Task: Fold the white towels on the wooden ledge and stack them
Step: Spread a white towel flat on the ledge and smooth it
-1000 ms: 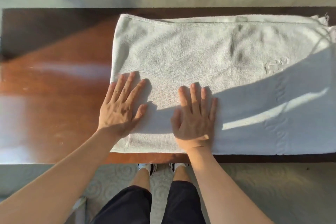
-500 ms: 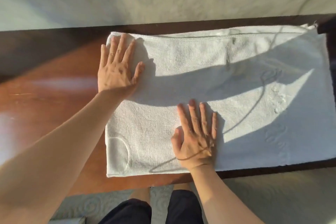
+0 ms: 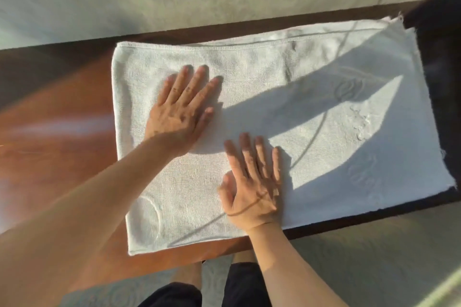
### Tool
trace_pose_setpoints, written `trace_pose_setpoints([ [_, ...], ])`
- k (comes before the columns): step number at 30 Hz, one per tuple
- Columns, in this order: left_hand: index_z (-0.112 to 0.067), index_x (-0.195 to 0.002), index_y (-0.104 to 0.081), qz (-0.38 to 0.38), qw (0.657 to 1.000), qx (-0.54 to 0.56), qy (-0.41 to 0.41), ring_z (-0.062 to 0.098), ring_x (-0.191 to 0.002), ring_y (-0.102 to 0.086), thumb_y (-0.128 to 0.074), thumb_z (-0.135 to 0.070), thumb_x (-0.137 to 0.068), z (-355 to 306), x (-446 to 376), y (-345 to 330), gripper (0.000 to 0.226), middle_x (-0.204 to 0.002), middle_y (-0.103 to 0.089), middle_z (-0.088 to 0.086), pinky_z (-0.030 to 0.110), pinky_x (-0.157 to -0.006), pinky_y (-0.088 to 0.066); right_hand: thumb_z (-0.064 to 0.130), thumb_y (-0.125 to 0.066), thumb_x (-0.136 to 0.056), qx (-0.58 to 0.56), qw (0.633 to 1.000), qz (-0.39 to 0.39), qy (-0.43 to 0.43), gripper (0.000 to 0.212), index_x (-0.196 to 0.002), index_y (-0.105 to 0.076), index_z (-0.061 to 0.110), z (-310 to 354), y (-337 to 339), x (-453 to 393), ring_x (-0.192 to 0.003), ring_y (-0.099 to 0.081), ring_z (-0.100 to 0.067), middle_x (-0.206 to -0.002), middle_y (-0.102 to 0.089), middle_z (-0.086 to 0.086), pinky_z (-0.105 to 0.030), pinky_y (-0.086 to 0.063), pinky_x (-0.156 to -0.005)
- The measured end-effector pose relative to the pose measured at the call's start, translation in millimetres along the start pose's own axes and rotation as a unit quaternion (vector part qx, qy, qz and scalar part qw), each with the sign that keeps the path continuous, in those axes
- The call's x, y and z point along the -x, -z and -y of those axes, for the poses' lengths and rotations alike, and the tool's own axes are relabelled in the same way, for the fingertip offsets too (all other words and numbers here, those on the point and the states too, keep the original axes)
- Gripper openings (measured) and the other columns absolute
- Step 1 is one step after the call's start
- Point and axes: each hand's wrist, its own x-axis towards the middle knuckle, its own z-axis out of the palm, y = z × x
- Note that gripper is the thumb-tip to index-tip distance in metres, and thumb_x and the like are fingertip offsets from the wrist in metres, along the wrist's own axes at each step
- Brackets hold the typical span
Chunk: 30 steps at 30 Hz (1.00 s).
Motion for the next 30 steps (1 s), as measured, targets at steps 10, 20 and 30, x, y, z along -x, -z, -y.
trace_pose_setpoints([
  [10, -0.036, -0.161, -0.006, 0.058, 0.924, -0.046, -0.376, 0.022, -0.156, 0.002, -0.007, -0.055, -0.106, -36.1, -142.6, 20.0, 0.058, -0.168, -0.002, -0.002, 0.043, -0.127, -0.004, 0.043, -0.047, -0.094, 0.001, 1.000, 0.014, -0.008, 0.071, -0.160, -0.027, 0.025, 1.6, 3.4, 1.3, -0.156, -0.012, -0.030, -0.168, -0.018, -0.003, -0.061, -0.023, -0.119],
  [20, -0.037, -0.160, -0.012, 0.061, 0.880, -0.035, -0.469, 0.021, -0.156, 0.002, -0.017, -0.056, -0.107, -69.9, -120.1, 11.5, 0.057, -0.169, -0.006, -0.003, 0.042, -0.128, -0.003, 0.046, -0.045, -0.095, 0.019, 0.998, 0.066, -0.011, 0.073, -0.161, -0.019, 0.028, 3.6, 2.8, 1.5, -0.157, 0.000, -0.028, -0.170, -0.009, -0.001, -0.060, -0.012, -0.122],
  [30, -0.038, -0.155, -0.010, 0.062, 0.877, -0.025, -0.476, 0.013, -0.152, 0.007, -0.009, -0.063, -0.102, -107.8, -132.3, 10.3, 0.058, -0.163, -0.003, -0.010, 0.036, -0.125, 0.008, 0.044, -0.047, -0.094, -0.014, 0.999, 0.040, -0.011, 0.071, -0.159, -0.027, 0.027, 2.4, 1.4, 4.5, -0.157, -0.005, -0.029, -0.169, -0.016, -0.002, -0.061, -0.016, -0.121],
])
